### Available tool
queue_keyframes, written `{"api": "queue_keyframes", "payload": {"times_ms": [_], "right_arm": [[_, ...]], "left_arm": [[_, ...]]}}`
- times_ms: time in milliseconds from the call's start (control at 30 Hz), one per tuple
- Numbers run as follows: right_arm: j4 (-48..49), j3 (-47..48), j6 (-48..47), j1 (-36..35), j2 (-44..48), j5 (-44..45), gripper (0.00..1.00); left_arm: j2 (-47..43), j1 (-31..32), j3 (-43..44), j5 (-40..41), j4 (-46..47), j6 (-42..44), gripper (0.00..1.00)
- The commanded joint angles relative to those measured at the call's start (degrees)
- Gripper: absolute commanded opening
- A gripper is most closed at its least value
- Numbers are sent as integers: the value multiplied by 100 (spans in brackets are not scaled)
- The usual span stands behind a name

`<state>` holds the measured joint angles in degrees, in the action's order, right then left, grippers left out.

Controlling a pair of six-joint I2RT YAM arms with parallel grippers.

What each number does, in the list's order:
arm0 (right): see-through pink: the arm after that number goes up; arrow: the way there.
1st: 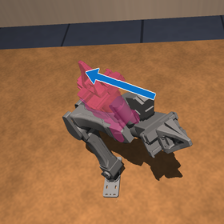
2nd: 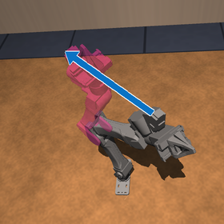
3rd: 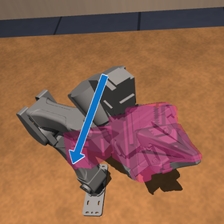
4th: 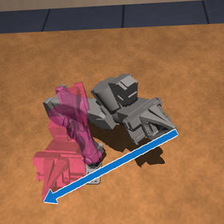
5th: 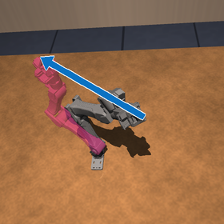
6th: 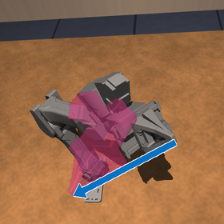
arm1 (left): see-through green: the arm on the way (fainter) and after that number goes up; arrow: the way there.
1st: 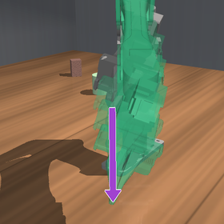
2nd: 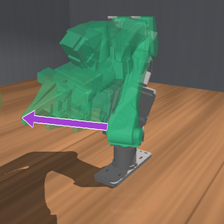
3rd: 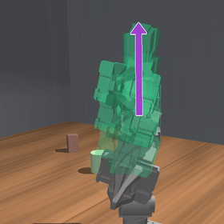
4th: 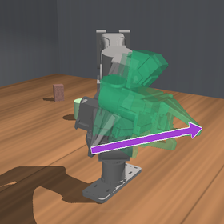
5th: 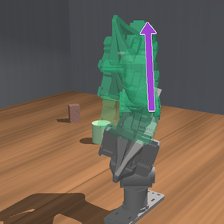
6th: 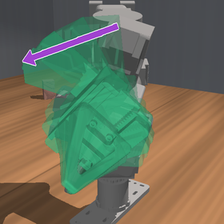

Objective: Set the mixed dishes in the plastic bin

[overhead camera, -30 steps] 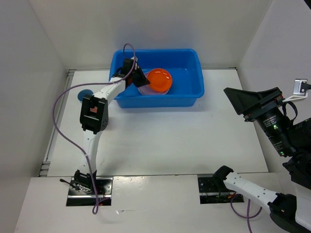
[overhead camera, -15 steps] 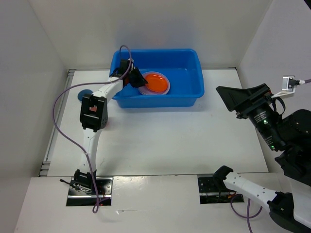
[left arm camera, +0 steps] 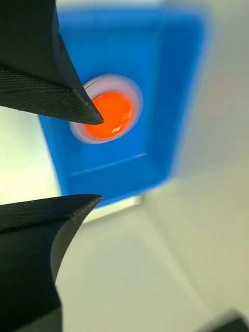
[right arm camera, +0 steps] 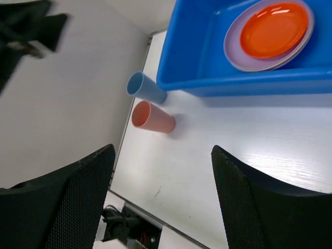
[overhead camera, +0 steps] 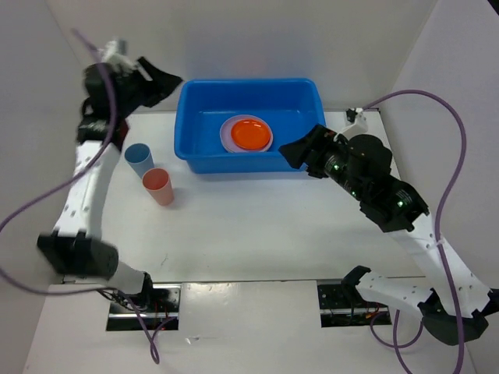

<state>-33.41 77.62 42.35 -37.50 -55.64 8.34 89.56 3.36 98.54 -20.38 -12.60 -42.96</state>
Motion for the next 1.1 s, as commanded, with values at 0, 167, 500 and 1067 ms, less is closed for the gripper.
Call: {"api": "queue_keyframes", "payload": {"times_ms": [0,167,500,1067], "right_arm": [[941,-177,-86,58,-331,-630,80],[1213,-239,-139,58,-1352,-1605,80],[909,2409,-192,-1250,-4725,-852,66],[-1360,7044,-525,-2068,-8495,150,58]], "left_arm": [[-1567,-519,-1034,155,-250,533,64],[-3021,-853,-2022,1114,-866,912,65],[-4174,-1398,-3025,1651,-1316,948,68],[-4368,-1399,-3148,1704,-1517,1176,68]]}}
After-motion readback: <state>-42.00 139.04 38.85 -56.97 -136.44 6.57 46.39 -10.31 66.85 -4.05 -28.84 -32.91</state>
